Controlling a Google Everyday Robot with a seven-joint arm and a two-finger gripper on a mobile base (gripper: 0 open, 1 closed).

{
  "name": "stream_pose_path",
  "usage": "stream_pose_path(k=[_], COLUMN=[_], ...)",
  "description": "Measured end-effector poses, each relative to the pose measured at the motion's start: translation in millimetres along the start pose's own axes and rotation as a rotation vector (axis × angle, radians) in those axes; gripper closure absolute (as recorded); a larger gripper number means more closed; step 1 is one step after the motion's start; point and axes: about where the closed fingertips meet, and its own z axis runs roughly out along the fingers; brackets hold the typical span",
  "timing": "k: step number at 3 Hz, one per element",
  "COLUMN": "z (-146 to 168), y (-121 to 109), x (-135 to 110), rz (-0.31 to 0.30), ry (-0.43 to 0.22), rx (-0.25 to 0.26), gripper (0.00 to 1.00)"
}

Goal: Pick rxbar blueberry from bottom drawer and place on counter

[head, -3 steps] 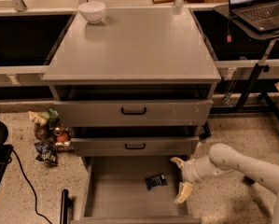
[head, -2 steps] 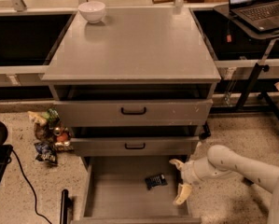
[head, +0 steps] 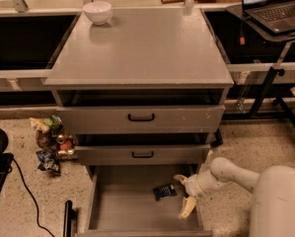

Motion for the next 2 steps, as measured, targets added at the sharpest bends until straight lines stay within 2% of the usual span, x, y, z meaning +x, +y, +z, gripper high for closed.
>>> stream_pose_path(k=[1,2], z=[30,79], y=[-12,-41], x=[19,54], rz=[0.016,0.016], ry=[-0.021,-0.071], rx=[-0.028,-0.043], gripper=[0.00,0.00])
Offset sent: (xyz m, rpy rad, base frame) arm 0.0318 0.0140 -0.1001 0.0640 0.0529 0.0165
